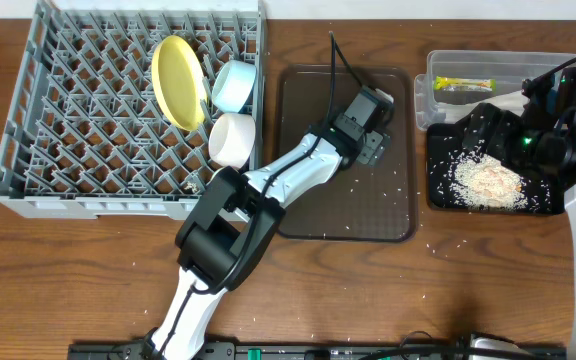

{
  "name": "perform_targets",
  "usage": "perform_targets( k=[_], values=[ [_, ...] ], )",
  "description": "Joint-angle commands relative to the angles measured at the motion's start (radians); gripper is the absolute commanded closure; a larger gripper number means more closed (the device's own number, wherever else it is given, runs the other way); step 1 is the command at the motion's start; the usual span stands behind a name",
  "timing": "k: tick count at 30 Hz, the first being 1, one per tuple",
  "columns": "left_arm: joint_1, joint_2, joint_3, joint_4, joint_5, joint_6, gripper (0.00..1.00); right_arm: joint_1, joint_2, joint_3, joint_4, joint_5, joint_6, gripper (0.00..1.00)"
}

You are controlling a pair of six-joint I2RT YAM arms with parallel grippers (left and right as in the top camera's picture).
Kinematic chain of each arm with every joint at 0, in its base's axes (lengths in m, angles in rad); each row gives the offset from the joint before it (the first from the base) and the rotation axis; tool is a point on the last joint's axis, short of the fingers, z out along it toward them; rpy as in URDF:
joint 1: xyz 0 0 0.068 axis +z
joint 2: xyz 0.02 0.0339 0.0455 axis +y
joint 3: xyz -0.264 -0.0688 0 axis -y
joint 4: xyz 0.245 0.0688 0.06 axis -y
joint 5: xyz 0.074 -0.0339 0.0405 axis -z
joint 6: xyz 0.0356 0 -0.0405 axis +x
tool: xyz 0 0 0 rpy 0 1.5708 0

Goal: Sort waste into correct bins and load items into the dishwasher

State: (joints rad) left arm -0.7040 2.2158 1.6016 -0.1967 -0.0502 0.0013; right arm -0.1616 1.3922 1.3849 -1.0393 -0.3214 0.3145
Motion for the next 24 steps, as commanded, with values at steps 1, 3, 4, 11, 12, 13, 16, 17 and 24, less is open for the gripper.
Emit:
perform_targets(
  k=[1, 3, 4, 11, 12, 13, 16, 17, 24],
  values=[
    [-0.005, 0.027, 0.019, 0.004, 0.013, 0.005, 0.16, -0.008, 0.001, 0.015, -0.001, -0.004, 0.011, 0.01],
    [-0.005, 0.027, 0.019, 0.004, 0.013, 0.002, 0.16, -0.008, 0.001, 0.015, -0.001, -0.004, 0.011, 0.01],
    [-0.005, 0.027, 0.018, 0.000, 0.016, -0.003, 0.16, -0.008, 0.001, 0.015, -0.001, -0.004, 0.011, 0.01],
    [-0.009, 0.031, 0.004, -0.003, 0.016, -0.010, 0.16, -0.008, 0.001, 0.015, -0.001, -0.004, 0.011, 0.01],
    [-0.009, 0.031, 0.004, -0.003, 0.016, -0.014, 0.16, -0.008, 0.001, 0.015, -0.001, -0.004, 0.011, 0.01],
    [-0.009, 0.031, 0.004, -0.003, 0.016, -0.014, 0.16, -0.008, 0.001, 0.015, -0.001, -0.004, 0.011, 0.01],
    [-0.009, 0.039, 0.004, -0.003, 0.016, -0.021, 0.16, -0.008, 0.001, 0.015, -0.001, -0.004, 0.011, 0.01],
    [-0.009, 0.044, 0.004, -0.003, 0.016, -0.021, 0.16, -0.008, 0.001, 0.015, -0.001, -0.004, 0.011, 0.01],
    [-0.009, 0.072, 0.004, -0.003, 0.016, -0.021, 0.16, -0.008, 0.001, 0.015, -0.001, -0.004, 0.011, 0.01]
  ],
)
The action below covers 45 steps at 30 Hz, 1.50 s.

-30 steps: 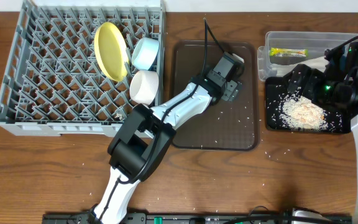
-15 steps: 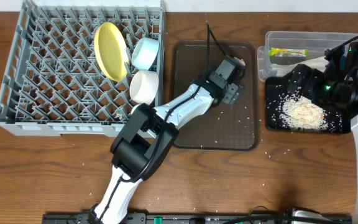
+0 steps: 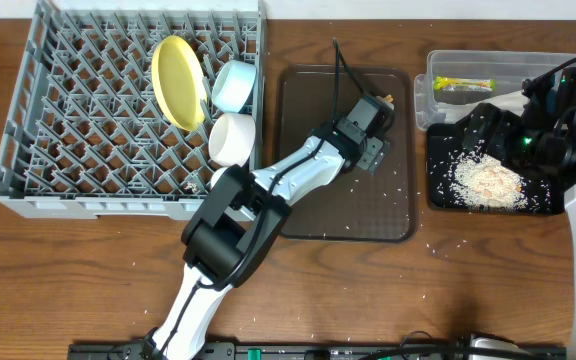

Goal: Sort waste into correct bins and load items into the dishwasher

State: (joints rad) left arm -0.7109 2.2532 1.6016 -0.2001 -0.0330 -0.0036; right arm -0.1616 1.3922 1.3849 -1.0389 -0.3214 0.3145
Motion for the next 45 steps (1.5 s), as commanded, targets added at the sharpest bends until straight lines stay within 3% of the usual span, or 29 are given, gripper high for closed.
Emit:
perform_targets(
  k=[1, 22, 28, 45],
  values=[
    [-0.002, 0.035, 0.004, 0.000, -0.001, -0.016, 0.16, -0.008, 0.001, 0.015, -0.002, -0.004, 0.011, 0.01],
    [-0.001, 0.067, 0.017, 0.005, -0.005, -0.019, 0.16, -0.008, 0.001, 0.015, -0.002, -0.004, 0.011, 0.01],
    [-0.002, 0.006, 0.019, 0.005, -0.009, 0.056, 0.16, -0.008, 0.001, 0.015, -0.002, -0.004, 0.011, 0.01],
    [0.008, 0.020, 0.018, 0.008, -0.086, 0.103, 0.16, -0.008, 0.001, 0.015, -0.002, -0.004, 0.011, 0.01]
  ],
)
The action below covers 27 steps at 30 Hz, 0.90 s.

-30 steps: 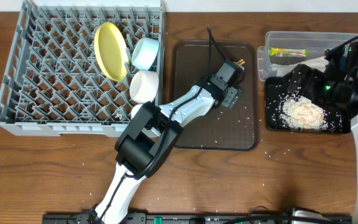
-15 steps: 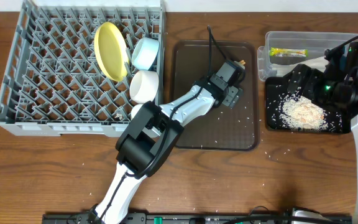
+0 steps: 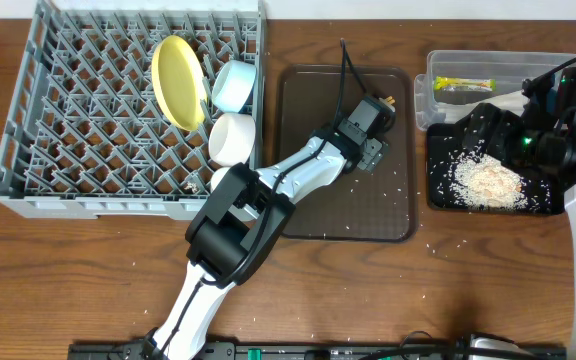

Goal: Sort waste into correct bins and load items into the dishwasher

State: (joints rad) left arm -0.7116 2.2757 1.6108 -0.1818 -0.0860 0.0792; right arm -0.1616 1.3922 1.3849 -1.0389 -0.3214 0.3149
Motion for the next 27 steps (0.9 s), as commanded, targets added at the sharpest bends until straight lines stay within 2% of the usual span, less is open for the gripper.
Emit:
perform_targets(
  k=[1, 10, 27],
  values=[
    [0.009, 0.001, 0.009, -0.011, -0.030, 0.019, 0.16, -0.008, 0.001, 0.015, -0.002, -0.004, 0.010, 0.01],
    [0.009, 0.042, 0.008, -0.026, 0.008, -0.066, 0.16, -0.008, 0.001, 0.015, -0.002, -0.004, 0.010, 0.01],
    [0.024, 0.042, -0.028, -0.040, 0.057, -0.103, 0.16, -0.008, 0.001, 0.015, -0.002, -0.004, 0.010, 0.01]
  ],
)
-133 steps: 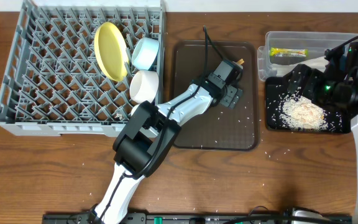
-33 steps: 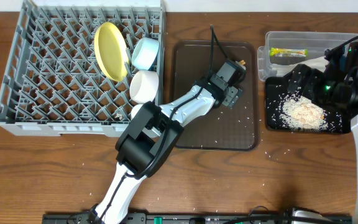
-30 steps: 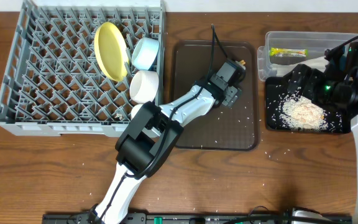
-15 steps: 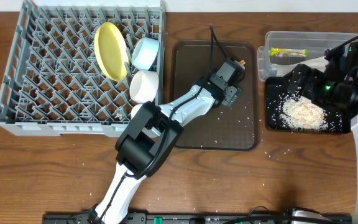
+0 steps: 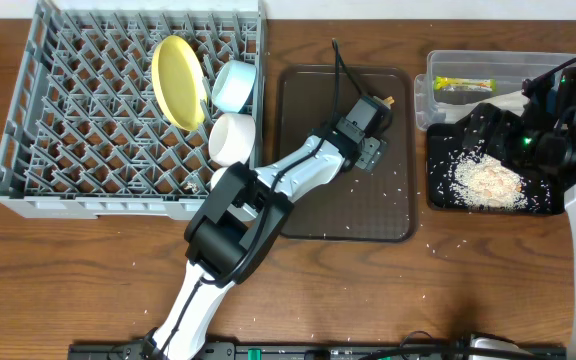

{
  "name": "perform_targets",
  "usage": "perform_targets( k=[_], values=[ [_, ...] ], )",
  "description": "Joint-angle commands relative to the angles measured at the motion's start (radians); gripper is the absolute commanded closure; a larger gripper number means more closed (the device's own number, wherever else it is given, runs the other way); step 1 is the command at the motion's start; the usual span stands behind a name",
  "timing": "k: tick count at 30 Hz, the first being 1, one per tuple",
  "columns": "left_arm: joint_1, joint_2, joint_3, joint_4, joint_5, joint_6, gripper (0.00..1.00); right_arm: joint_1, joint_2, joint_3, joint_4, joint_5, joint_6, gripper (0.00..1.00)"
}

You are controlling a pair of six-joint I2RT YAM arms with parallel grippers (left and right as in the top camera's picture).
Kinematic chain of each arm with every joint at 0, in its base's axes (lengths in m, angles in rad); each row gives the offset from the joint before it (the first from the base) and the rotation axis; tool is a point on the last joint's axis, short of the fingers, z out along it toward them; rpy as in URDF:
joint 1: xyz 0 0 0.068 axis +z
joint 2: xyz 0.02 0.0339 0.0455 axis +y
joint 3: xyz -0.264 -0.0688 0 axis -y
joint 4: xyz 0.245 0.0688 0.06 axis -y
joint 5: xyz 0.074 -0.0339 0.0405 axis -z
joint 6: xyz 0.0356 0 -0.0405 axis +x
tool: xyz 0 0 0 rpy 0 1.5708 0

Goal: Sort waste into correct bins and load items into the dishwasher

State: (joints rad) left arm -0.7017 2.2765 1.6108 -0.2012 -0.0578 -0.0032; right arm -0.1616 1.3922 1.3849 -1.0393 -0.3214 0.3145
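My left gripper (image 5: 382,107) reaches over the far right part of the brown tray (image 5: 308,190). Its jaws point away from the camera and the wrist covers them, so their state is hidden. Loose rice grains lie on the tray. In the grey dish rack (image 5: 78,150) stand a yellow plate (image 5: 176,80), a light blue bowl (image 5: 234,86) and a white cup (image 5: 232,139). My right gripper (image 5: 481,127) hangs over the black bin (image 5: 440,196), beside a pile of rice (image 5: 488,183). It is dark against the bin, so its state does not show.
A clear plastic container (image 5: 438,75) at the far right holds a yellow-green wrapper (image 5: 464,84). Rice grains are scattered on the wooden table (image 5: 418,290) around the tray. The left arm's links stretch from the front edge across the tray's left side.
The left wrist and its cable have shifted only very slightly over the tray's far right corner. The right arm and all the dishes are where they were.
The left gripper was over the tray's far right part at the oldest moment. It then stood a little further right and back, and it has stayed about there. The right arm has kept still over the black bin, and the rack's contents are unchanged.
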Motion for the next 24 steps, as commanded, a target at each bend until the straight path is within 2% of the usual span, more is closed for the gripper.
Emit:
perform_targets(
  k=[1, 6, 10, 12, 15, 17, 18, 22, 23, 24],
  values=[
    [0.016, 0.041, -0.028, -0.021, 0.032, -0.021, 0.16, -0.008, 0.001, 0.015, -0.001, -0.004, 0.011, 0.01],
    [0.025, 0.041, -0.028, -0.023, 0.040, -0.020, 0.16, -0.008, 0.001, 0.015, -0.001, -0.004, 0.011, 0.01],
    [0.026, 0.041, -0.028, -0.044, 0.127, -0.021, 0.17, -0.008, 0.001, 0.015, -0.001, -0.004, 0.011, 0.01],
    [0.024, 0.041, -0.028, -0.069, 0.177, -0.024, 0.22, -0.008, 0.001, 0.015, -0.001, -0.004, 0.011, 0.01],
    [0.018, 0.041, -0.028, -0.126, 0.202, -0.074, 0.32, -0.008, 0.001, 0.015, -0.001, -0.004, 0.011, 0.01],
    [0.013, 0.041, -0.028, -0.179, 0.206, -0.086, 0.57, -0.008, 0.001, 0.015, -0.001, -0.004, 0.011, 0.01],
    [0.010, 0.041, -0.028, -0.203, 0.205, -0.089, 0.64, -0.008, 0.001, 0.015, -0.001, -0.004, 0.011, 0.01],
    [-0.002, 0.041, -0.028, -0.267, 0.205, -0.142, 0.66, -0.008, 0.001, 0.015, -0.001, -0.004, 0.011, 0.01],
    [-0.005, 0.041, -0.028, -0.268, 0.205, -0.154, 0.70, -0.008, 0.001, 0.015, -0.001, -0.004, 0.011, 0.01],
    [-0.008, 0.041, -0.028, -0.268, 0.205, -0.164, 0.78, -0.008, 0.001, 0.015, -0.001, -0.004, 0.011, 0.01]
  ],
)
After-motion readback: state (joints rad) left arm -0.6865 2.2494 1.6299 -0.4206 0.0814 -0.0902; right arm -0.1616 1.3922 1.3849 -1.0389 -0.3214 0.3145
